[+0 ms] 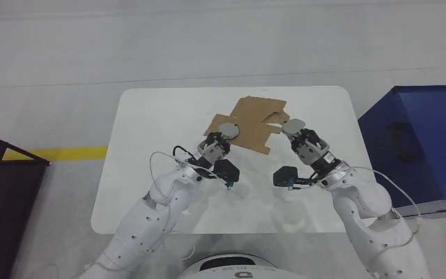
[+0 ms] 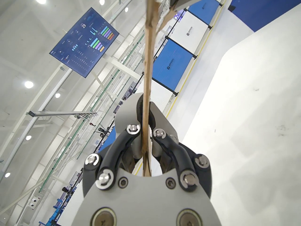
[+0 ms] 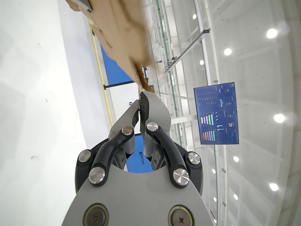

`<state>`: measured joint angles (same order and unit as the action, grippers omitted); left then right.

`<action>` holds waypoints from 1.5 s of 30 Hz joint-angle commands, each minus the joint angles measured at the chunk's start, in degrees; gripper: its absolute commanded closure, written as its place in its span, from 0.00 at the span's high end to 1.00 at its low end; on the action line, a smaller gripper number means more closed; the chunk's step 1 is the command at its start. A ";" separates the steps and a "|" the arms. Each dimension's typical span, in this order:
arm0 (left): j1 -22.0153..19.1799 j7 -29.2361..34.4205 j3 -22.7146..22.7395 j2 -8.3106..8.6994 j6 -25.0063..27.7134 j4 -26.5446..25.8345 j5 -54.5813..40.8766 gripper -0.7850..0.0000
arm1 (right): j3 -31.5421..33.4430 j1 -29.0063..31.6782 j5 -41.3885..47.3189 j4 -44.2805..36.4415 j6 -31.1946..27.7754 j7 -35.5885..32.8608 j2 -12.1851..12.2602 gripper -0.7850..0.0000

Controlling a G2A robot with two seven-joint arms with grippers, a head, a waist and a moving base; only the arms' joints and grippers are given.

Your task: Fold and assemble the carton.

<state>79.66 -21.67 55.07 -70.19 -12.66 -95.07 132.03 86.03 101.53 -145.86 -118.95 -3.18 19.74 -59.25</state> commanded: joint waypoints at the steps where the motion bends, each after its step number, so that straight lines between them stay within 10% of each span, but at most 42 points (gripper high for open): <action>1: 0.17 -0.36 0.82 0.18 0.04 0.11 0.95 0.00 | 1.90 0.56 -2.51 -0.11 -0.72 -1.08 0.20 1.00; 5: 1.75 0.46 3.46 0.50 4.93 -0.08 -5.75 0.00 | 9.14 4.75 2.83 0.20 2.84 -3.42 0.15 1.00; 13: 5.78 21.80 11.50 0.32 35.60 -8.23 -64.22 0.00 | 21.85 16.24 24.69 3.52 10.89 2.23 -0.83 1.00; 21: 1.15 49.54 14.09 0.66 40.54 -14.49 -112.69 0.00 | 22.91 19.43 37.34 7.29 12.74 11.96 -1.84 1.00; 34: -0.54 59.33 13.49 1.26 39.68 -15.14 -136.64 0.00 | 21.45 19.45 46.94 8.93 11.86 22.18 -3.02 1.00; 45: -1.35 61.64 14.47 1.67 38.56 -14.89 -127.57 0.00 | 21.55 19.49 48.00 8.98 11.27 23.11 -3.11 1.00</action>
<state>78.98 37.80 68.70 -68.85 26.88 -110.11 -4.47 107.59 121.02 -97.86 -109.98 8.09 42.86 -62.36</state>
